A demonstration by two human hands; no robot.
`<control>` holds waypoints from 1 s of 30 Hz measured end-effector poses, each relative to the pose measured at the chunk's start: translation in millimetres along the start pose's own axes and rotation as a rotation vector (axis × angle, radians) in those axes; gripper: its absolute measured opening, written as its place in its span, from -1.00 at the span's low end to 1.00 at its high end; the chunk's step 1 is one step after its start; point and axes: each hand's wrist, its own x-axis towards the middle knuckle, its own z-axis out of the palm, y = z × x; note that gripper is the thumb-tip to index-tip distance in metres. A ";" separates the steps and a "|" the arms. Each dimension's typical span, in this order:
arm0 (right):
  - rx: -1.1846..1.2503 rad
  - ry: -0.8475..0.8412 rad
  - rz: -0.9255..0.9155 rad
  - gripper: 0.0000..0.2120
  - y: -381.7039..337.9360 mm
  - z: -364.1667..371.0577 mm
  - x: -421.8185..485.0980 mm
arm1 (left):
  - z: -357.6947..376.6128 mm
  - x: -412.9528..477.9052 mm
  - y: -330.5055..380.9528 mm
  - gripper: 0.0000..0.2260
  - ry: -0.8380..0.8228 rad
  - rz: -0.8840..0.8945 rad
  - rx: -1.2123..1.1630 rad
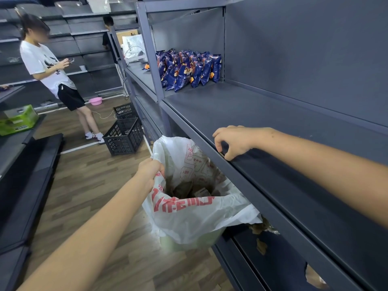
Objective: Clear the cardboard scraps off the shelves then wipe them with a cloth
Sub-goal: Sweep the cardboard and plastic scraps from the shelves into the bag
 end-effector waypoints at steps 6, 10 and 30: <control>0.091 0.119 0.001 -0.86 -2.7 -4.2 -2.5 | 1.3 -4.4 -0.5 -0.46 -0.006 0.000 -0.020; 0.147 0.153 -0.041 -0.80 -14.7 -4.1 -1.5 | 1.6 -3.2 -0.1 -0.48 -0.003 -0.012 0.014; 0.103 0.054 -0.109 -0.68 -48.3 17.1 1.2 | -1.8 -7.1 -9.7 -0.44 0.008 0.000 0.013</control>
